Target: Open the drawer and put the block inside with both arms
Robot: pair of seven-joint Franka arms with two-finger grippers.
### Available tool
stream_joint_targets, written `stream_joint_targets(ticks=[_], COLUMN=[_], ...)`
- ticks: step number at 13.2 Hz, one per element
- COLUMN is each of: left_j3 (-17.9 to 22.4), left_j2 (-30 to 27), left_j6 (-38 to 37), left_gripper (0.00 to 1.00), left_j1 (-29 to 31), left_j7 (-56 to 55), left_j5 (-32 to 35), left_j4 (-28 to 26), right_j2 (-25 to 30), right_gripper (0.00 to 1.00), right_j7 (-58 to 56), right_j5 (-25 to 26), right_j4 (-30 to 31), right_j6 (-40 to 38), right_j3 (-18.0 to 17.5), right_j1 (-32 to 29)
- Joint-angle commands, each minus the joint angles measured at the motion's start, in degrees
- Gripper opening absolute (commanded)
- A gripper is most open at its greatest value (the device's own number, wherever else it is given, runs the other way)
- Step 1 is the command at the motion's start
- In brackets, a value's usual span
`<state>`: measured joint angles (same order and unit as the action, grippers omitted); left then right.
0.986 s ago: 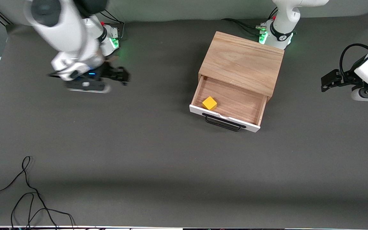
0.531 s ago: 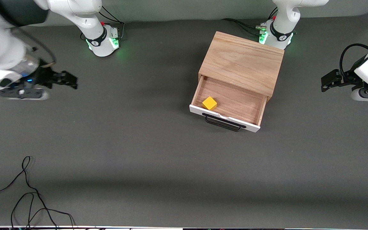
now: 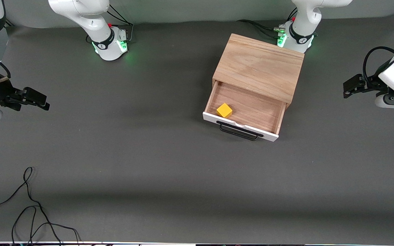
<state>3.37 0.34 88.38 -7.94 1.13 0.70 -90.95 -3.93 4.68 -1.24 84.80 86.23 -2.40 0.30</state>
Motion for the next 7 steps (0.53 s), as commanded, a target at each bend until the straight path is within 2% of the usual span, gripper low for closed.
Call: stream_joint_targets(ticks=[1, 7], left_j3=[0.6, 0.6], left_j2=[0.0, 0.1], left_j6=[-0.8, -0.8], left_gripper=[1.0, 1.0], left_j1=[-1.1, -1.1], left_j7=[-0.3, -0.3], left_j5=[0.8, 0.8], left_j4=[0.5, 0.4], right_j2=[2.3, 0.7], right_gripper=[0.99, 0.99], right_j7=[-1.3, -1.2], right_j5=[-0.6, -0.4], right_j4=[2.0, 1.5], right_j6=[-1.3, -1.1], right_j3=[0.9, 0.9], right_j1=[0.6, 0.5])
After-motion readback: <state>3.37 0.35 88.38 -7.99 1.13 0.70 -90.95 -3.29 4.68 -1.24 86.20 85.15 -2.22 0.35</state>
